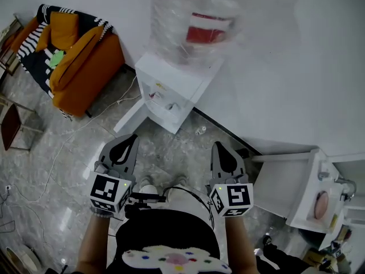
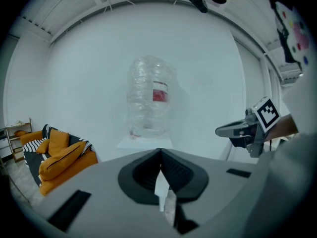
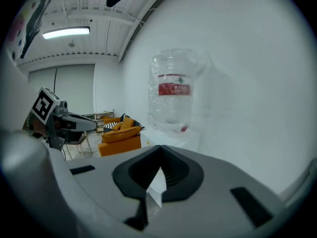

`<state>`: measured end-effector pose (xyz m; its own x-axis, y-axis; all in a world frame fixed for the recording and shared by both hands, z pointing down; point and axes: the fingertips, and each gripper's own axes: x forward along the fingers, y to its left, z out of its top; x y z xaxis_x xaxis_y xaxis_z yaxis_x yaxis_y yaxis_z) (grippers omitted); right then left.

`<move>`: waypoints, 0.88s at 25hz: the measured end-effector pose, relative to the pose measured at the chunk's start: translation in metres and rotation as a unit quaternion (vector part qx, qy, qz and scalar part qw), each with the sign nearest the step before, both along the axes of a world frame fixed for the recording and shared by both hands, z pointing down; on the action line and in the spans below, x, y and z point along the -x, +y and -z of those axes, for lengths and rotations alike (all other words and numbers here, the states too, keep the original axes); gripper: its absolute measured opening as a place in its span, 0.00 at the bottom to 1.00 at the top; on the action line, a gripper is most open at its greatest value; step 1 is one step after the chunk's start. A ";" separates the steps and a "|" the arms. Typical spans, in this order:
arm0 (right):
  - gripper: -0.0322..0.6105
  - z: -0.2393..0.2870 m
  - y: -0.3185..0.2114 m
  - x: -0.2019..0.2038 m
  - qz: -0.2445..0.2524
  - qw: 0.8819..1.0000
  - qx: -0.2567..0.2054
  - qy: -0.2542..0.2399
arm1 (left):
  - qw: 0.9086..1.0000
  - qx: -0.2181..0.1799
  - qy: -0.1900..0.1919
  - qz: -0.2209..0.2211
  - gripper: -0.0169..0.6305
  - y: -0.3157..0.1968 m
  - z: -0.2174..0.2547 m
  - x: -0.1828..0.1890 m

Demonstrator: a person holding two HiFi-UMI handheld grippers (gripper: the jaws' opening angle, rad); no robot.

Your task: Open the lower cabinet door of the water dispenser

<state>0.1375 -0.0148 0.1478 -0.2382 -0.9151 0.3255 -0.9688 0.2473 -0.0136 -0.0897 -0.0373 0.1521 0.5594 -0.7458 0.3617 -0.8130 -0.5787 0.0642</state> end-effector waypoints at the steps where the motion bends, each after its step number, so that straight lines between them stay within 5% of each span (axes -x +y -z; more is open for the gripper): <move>1: 0.05 0.000 0.001 -0.001 0.000 1.000 -0.001 -0.001 | 1.000 0.001 0.001 0.002 0.05 0.000 0.000 0.000; 22: 0.05 0.001 0.004 -0.002 0.009 1.000 -0.005 -0.010 | 1.000 -0.010 0.004 -0.005 0.05 0.005 0.004 -0.021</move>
